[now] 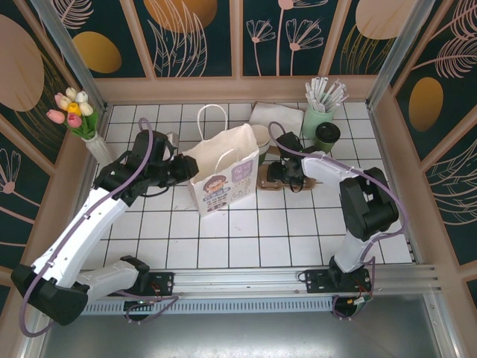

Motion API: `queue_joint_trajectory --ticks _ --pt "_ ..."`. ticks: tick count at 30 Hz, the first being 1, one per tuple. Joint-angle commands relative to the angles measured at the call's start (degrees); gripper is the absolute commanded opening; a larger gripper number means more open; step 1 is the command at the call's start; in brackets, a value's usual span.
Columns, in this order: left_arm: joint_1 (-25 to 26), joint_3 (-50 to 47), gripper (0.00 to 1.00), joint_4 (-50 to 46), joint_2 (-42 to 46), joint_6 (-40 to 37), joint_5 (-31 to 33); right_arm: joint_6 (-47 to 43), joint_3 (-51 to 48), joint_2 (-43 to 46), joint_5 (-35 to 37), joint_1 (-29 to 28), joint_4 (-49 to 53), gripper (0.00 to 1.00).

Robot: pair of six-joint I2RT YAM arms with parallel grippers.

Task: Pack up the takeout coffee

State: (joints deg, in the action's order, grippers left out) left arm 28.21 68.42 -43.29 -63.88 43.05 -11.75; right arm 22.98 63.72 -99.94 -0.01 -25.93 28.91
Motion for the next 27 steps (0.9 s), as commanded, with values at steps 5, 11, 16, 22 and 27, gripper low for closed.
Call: queue_joint_trajectory --ticks 5,11,16,22,27 --pt "-0.04 6.61 0.78 -5.00 1.65 -9.26 5.06 0.84 1.57 -1.87 0.63 -0.50 0.09 0.66" --pt "-1.02 11.38 0.94 -6.10 0.15 -15.16 9.93 0.16 2.27 -2.93 4.00 -0.59 -0.01 0.63" --pt "-2.64 13.65 0.98 -7.43 -2.60 -19.89 15.00 -1.00 4.01 -4.72 5.57 -0.87 0.63 0.62" --pt "-3.60 8.58 0.99 0.16 -3.16 -22.57 8.66 -0.92 4.27 -3.72 7.25 -1.29 0.93 0.47" --pt "-3.60 6.08 0.99 2.30 -3.69 -29.31 6.69 -1.10 2.61 0.99 8.65 -0.83 3.10 0.41"
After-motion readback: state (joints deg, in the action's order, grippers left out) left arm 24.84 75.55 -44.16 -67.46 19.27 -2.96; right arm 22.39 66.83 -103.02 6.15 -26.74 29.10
